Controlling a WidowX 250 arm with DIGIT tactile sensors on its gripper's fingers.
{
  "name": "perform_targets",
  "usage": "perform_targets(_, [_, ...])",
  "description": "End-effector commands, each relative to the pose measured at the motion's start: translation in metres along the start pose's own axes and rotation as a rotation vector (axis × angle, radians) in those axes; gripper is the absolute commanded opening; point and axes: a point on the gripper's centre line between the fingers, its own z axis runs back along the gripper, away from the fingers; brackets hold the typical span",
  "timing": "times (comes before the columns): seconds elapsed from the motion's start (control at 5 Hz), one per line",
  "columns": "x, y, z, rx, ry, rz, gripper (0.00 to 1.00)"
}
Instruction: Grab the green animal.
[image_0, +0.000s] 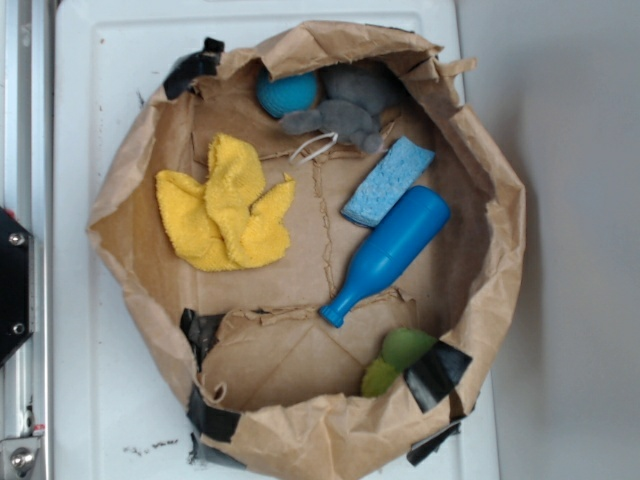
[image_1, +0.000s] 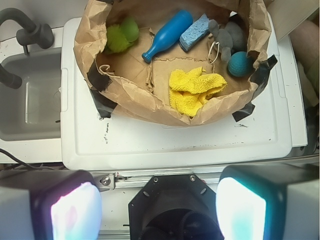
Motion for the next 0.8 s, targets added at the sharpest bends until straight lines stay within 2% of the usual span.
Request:
perform_targets(0.0, [0.000, 0.000, 0.000, 0.000, 0.000, 0.000, 1.00])
perform_targets(0.2, [0.049, -0.011, -0.010, 0.017, 0.002, 0.063, 1.00])
perform_targets(0.4, [0.091, -0.002, -0.026, 0.058, 0.003, 0.111, 1.00])
perform_targets(0.6, [0.106, 0.023, -0.042, 0.074, -0.001, 0.139, 1.00])
